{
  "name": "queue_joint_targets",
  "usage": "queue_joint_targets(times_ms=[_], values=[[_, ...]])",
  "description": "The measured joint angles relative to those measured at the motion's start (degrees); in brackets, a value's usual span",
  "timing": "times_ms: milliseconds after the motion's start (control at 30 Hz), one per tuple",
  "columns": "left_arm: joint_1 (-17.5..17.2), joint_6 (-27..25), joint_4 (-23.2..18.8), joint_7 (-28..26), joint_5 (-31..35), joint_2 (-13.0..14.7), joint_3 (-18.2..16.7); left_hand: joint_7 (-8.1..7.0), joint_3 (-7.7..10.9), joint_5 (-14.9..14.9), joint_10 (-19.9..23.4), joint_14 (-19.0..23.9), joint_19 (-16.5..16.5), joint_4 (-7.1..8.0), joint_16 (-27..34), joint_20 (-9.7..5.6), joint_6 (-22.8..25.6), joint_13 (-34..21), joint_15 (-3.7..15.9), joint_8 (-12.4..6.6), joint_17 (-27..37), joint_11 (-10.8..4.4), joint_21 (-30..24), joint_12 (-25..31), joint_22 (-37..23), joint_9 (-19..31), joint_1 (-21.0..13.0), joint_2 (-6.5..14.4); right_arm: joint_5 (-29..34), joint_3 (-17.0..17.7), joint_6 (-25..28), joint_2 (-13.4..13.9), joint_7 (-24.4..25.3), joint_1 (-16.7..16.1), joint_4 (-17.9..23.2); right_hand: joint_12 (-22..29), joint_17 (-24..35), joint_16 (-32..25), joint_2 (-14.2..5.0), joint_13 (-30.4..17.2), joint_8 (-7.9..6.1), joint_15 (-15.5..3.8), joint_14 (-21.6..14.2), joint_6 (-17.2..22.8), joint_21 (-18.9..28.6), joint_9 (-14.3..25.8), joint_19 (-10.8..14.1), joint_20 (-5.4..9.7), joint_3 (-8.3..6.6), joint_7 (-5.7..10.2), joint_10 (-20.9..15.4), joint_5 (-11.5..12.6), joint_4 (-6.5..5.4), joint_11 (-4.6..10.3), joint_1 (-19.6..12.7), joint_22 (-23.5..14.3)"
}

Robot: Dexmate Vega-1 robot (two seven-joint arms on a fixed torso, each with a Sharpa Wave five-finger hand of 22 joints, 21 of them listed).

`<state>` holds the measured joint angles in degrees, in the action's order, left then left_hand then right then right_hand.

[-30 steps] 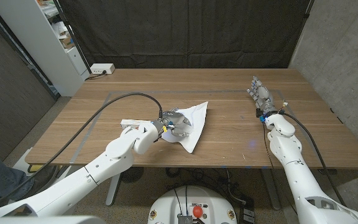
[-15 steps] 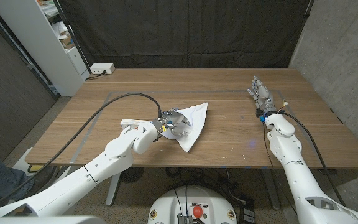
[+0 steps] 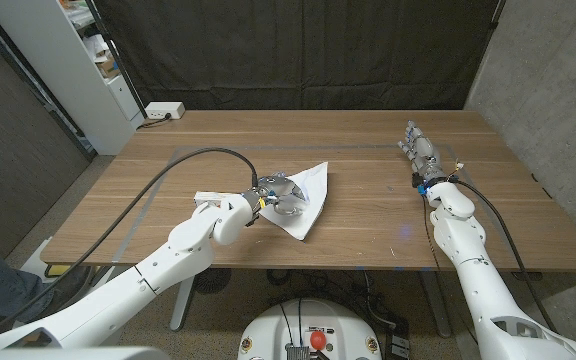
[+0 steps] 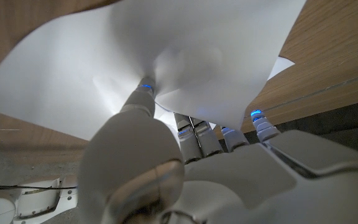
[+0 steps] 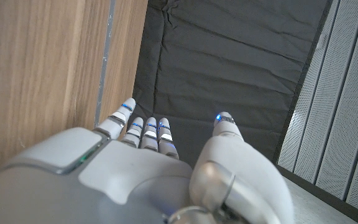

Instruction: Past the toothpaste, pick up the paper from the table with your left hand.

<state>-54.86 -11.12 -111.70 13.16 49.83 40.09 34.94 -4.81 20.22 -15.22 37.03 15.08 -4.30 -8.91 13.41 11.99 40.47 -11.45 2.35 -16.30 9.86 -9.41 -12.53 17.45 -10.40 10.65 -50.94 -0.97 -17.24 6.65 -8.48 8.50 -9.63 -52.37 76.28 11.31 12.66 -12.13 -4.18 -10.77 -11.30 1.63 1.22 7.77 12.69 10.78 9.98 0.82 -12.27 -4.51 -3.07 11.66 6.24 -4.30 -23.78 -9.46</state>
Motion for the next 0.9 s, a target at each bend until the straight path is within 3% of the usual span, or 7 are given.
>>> queue_joint_targets(times_ms=[900], values=[[0.0, 0.4, -2.7, -0.3, -2.3, 1.1, -2.1, 0.21, -0.4, 1.7, -0.2, 0.3, 0.0, 0.4, -0.4, 0.0, -0.2, -0.2, -0.27, 1.06, 0.0, 0.22, 0.0, -1.2, 0.0, 0.2, -0.8, 0.8, -0.2, -0.2, -0.2, 0.1, 0.7, -0.6, 1.3, 0.0, 0.0, 0.0, 0.0, 0.0, 0.0, 0.0, 0.0, 0.0, -0.6, 0.0, 0.0, 0.0, 0.0, 0.0, 0.0, 0.0, 0.0, 0.0, 0.0, -0.3]])
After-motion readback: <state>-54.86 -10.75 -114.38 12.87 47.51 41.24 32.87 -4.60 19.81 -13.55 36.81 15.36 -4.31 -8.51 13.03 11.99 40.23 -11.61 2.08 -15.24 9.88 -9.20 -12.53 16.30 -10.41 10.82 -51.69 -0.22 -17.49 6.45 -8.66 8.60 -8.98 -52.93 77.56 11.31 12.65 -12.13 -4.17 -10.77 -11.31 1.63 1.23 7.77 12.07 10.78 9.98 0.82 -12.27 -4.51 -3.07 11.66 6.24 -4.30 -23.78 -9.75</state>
